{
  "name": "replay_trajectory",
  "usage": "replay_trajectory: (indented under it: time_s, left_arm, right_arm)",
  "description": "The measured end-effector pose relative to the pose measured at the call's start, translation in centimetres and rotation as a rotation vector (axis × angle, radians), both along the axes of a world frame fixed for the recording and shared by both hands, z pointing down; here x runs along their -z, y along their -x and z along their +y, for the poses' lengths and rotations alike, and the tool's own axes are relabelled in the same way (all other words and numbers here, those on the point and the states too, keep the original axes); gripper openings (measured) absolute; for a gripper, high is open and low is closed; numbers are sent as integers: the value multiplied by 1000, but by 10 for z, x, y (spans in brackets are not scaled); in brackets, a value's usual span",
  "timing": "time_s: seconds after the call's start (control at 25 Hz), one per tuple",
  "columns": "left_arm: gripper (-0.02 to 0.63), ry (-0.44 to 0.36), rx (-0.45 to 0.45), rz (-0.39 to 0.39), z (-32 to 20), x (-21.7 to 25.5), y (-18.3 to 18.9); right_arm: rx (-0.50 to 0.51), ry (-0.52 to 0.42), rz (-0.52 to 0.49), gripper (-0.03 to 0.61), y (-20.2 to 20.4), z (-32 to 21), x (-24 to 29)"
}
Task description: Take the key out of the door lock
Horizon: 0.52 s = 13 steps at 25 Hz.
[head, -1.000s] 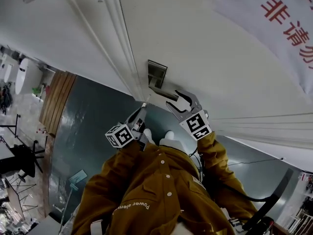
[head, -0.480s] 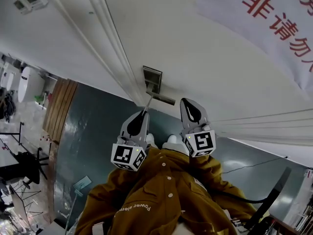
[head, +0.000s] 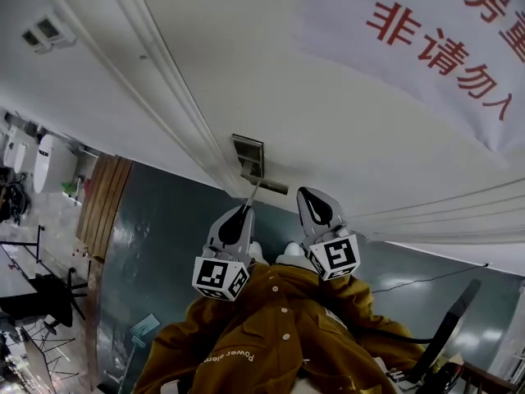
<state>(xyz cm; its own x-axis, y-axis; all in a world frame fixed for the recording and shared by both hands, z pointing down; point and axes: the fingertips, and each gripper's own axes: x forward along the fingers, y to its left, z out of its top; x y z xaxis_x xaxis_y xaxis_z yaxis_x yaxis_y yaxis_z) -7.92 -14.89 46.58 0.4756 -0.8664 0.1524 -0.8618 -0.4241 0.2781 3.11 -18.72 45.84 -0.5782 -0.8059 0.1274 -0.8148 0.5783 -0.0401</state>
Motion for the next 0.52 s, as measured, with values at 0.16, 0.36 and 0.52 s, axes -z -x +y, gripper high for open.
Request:
replay_trajectory:
  time_s: [0.16, 0.36, 0.52]
  left_arm:
    - [23, 1, 17, -2, -5, 0, 7]
    - [23, 0, 32, 2, -6, 1, 12]
    - [23, -8, 25, -2, -7, 4, 10]
  right_arm:
    - [17, -16, -2, 5, 6, -1, 2]
    - [10, -12, -1, 5, 5, -2, 1]
    - [1, 3, 7, 5, 7, -5, 2]
